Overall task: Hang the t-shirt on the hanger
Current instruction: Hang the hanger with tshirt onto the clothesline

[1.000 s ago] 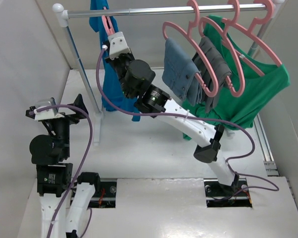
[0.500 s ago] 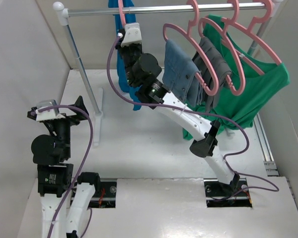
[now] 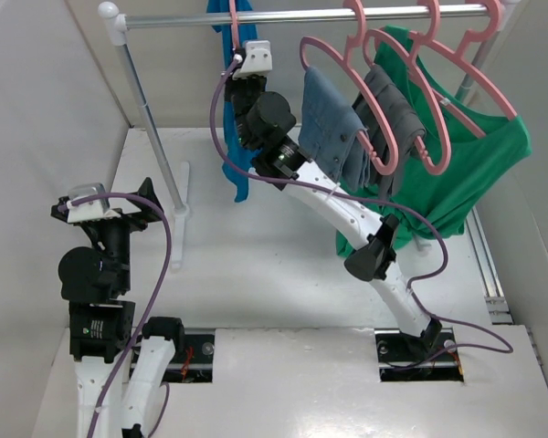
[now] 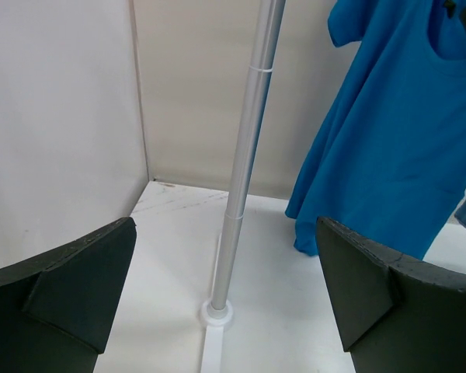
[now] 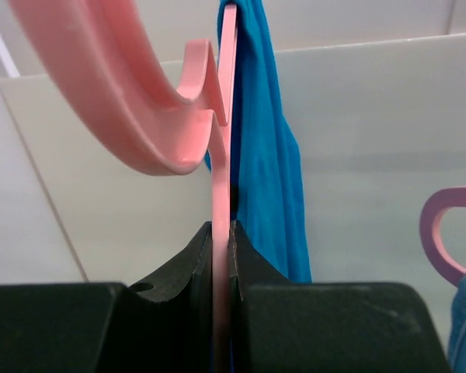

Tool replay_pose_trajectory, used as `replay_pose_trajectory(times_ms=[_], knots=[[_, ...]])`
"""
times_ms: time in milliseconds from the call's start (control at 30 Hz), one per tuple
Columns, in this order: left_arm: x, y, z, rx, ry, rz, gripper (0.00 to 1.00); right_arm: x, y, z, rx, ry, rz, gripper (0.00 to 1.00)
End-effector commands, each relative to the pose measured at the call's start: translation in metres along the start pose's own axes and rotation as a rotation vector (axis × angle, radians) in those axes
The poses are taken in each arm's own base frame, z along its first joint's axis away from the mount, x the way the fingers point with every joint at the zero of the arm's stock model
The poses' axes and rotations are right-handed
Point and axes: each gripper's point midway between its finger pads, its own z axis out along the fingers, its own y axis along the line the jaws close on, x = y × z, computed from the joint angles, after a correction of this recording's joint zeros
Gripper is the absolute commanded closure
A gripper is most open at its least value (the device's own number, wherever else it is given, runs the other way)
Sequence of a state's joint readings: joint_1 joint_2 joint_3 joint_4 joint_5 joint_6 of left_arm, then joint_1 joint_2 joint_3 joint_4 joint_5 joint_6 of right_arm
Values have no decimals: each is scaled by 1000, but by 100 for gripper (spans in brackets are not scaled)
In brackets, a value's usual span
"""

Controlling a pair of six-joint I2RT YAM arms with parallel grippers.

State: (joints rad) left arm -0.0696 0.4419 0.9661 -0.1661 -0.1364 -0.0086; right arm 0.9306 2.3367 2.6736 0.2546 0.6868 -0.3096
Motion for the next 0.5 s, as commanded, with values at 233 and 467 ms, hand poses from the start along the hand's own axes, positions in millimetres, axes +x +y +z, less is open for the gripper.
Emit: replay_pose_trajectory(times_ms=[233, 467], knots=[[-4, 3, -2, -12, -26, -9, 0, -49, 37, -18, -232, -73, 66, 79], [0, 3, -1, -13, -17, 2, 0, -78, 75, -66, -376, -94, -37, 34]])
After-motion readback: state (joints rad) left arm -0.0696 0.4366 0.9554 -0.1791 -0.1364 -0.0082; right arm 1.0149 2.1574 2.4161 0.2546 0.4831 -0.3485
